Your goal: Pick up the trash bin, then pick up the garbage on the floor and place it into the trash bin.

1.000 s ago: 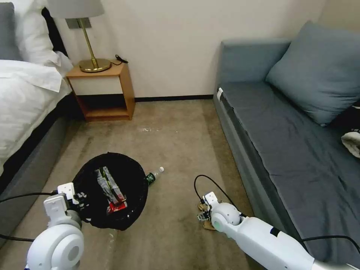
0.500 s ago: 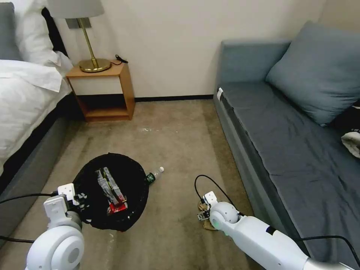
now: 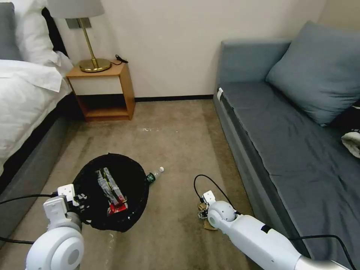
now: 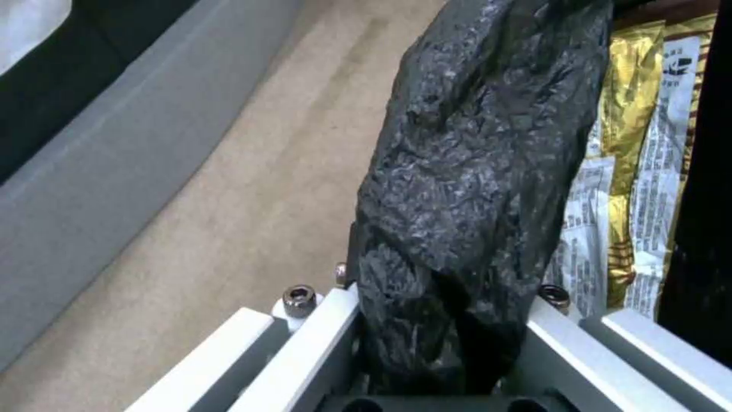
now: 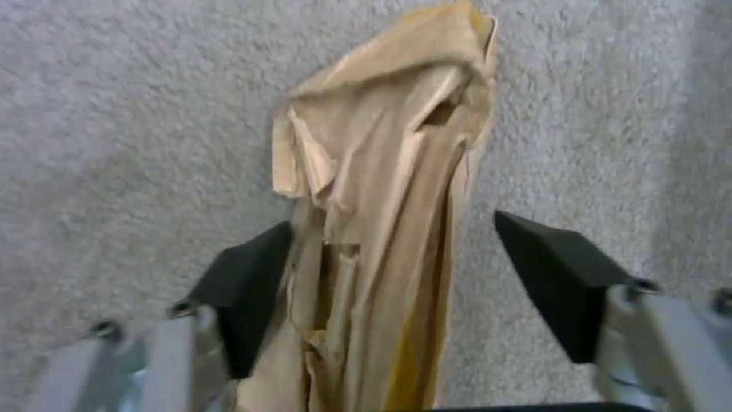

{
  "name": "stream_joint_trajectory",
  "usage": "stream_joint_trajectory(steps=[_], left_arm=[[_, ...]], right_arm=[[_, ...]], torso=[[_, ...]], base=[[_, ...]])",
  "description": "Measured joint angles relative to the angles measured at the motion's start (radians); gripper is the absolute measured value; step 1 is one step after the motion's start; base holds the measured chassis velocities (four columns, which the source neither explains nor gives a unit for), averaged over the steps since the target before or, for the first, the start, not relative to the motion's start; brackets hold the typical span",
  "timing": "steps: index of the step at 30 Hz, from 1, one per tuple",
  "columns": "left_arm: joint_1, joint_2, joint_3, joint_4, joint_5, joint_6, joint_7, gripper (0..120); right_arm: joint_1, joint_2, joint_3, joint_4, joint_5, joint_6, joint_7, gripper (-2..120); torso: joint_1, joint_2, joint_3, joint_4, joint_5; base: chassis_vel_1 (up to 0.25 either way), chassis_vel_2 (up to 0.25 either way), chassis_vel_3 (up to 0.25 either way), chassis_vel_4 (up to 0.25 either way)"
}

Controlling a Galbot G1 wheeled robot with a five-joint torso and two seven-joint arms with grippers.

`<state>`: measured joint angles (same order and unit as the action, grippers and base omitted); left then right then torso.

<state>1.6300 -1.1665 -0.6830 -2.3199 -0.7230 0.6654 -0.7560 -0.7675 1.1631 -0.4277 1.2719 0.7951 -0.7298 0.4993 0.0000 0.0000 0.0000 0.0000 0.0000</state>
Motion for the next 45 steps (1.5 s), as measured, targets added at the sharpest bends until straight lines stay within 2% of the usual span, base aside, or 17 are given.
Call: stream_joint_trajectory(steps=[1, 2, 6, 8, 10, 12, 15, 16, 19, 22, 32, 39, 45], left_arm=[[0.001, 0.0, 0.0, -0.001, 0.001, 0.0, 0.0, 1], [0.001, 0.0, 0.0, -0.001, 0.001, 0.0, 0.0, 1], [0.002, 0.0, 0.0, -0.004, 0.001, 0.0, 0.0, 1], [0.002, 0.001, 0.0, -0.005, 0.001, 0.0, 0.001, 1], [0.002, 0.002, 0.0, -0.006, 0.001, 0.0, 0.001, 1], [0.002, 0.003, 0.0, -0.006, 0.001, 0.0, 0.001, 1], [0.001, 0.002, 0.0, -0.006, 0.001, 0.0, 0.001, 1], [0.001, 0.002, 0.0, -0.006, 0.001, 0.0, 0.001, 1], [0.001, 0.001, 0.001, -0.006, 0.001, 0.0, 0.001, 1], [0.0, 0.001, 0.001, -0.004, 0.001, 0.0, 0.001, 1], [-0.009, 0.006, 0.008, 0.005, 0.001, 0.0, 0.001, 1], [-0.013, 0.006, 0.017, 0.008, 0.001, 0.0, 0.001, 1], [-0.016, 0.005, 0.019, 0.009, 0.001, 0.0, 0.001, 1]], right_arm=[[-0.003, 0.002, 0.003, -0.004, -0.005, 0.0, -0.004, 65], [-0.003, 0.002, 0.003, -0.004, -0.005, 0.0, -0.004, 65], [-0.01, 0.006, 0.016, -0.012, -0.018, 0.001, -0.011, 47], [-0.011, 0.008, 0.019, -0.015, -0.021, 0.001, -0.011, 43], [-0.014, 0.015, 0.026, -0.023, -0.026, 0.002, -0.011, 32], [-0.014, 0.016, 0.027, -0.024, -0.028, 0.003, -0.011, 28], [-0.014, 0.018, 0.028, -0.027, -0.033, 0.007, -0.011, 13], [-0.014, 0.018, 0.028, -0.027, -0.033, 0.007, -0.011, 13], [-0.014, 0.017, 0.029, -0.029, -0.036, 0.011, -0.011, 4], [-0.013, 0.014, 0.031, -0.03, -0.037, 0.017, -0.011, 0], [-0.014, 0.014, 0.058, -0.033, -0.037, 0.042, -0.011, 0], [0.014, -0.008, 0.171, 0.039, 0.046, 0.056, -0.01, 0], [0.03, -0.063, 0.28, 0.171, 0.145, 0.07, -0.011, 0]], torso=[[0.0, 0.0, 0.0, 0.0, 0.0], [0.0, 0.0, 0.0, 0.0, 0.0], [0.0, 0.0, 0.0, 0.0, 0.0], [0.0, 0.0, 0.0, 0.0, 0.0], [0.0, 0.0, 0.0, 0.0, 0.0001], [0.0, 0.0, 0.0, 0.0, 0.0001], [0.0, 0.0, 0.0, 0.0, 0.0], [0.0, 0.0, 0.0, 0.0, 0.0], [0.0, 0.0, 0.0, 0.0, 0.0], [0.0, 0.0, 0.0, 0.0, 0.0], [0.0, 0.0, 0.0, -0.0001, 0.0001], [0.0, 0.0, 0.0, 0.0001, 0.0], [0.0, 0.0, 0.0, -0.0001, 0.0002]], base=[[0.0, 0.0, 0.0, 0.0], [0.0, 0.0, 0.0, 0.0], [0.0, 0.0, 0.0, 0.0], [0.0, 0.0, 0.0, 0.0], [0.0, 0.0, 0.0, 0.0], [0.0, 0.0, 0.0, 0.0], [0.0, 0.0, 0.0, 0.0], [0.0, 0.0, 0.0, 0.0], [0.0, 0.0, 0.0, 0.0], [0.0, 0.0, 0.0, 0.0], [0.0, 0.0, 0.0, 0.0], [0.0, 0.0, 0.0, 0.0], [0.0, 0.0, 0.0, 0.0]])
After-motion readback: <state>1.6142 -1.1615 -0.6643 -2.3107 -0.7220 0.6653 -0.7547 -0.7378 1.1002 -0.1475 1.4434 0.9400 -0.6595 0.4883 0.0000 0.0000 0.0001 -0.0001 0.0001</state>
